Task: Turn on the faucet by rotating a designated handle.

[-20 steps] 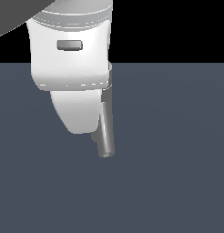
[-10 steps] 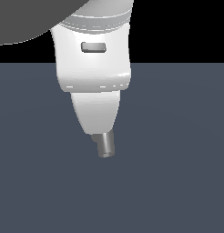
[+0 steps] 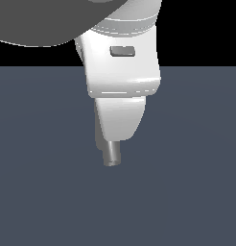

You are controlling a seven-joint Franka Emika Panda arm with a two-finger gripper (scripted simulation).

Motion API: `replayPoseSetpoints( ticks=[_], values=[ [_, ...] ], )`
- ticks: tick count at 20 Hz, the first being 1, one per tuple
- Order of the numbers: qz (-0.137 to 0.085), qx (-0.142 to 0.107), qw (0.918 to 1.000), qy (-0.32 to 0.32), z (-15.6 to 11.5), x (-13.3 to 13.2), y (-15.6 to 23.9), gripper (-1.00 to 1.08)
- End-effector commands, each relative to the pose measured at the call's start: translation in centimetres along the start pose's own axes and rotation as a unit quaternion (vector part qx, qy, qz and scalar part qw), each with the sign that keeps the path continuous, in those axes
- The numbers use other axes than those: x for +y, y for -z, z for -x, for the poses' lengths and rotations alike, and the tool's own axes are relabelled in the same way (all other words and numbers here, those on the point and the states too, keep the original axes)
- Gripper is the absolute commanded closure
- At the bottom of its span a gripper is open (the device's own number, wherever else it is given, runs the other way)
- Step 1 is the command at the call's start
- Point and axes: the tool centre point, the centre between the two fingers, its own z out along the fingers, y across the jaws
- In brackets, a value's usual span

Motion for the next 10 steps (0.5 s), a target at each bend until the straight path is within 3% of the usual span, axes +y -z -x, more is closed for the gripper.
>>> replayPoseSetpoints(
  ticks=[1,6,8,10],
  values=[
    [0.003,0.008,0.9999,-0.014,-1.8,0.5,-0.1,1.08],
    [0.003,0.008,0.9998,-0.015,-3.1,0.7,0.0,1.08],
    [0.0,0.0,1.0,0.001,-1.6,0.1,0.0,1.08],
    [0.0,0.001,1.0,-0.001,-2.2,-0.3,0.0,1.08]
  ],
)
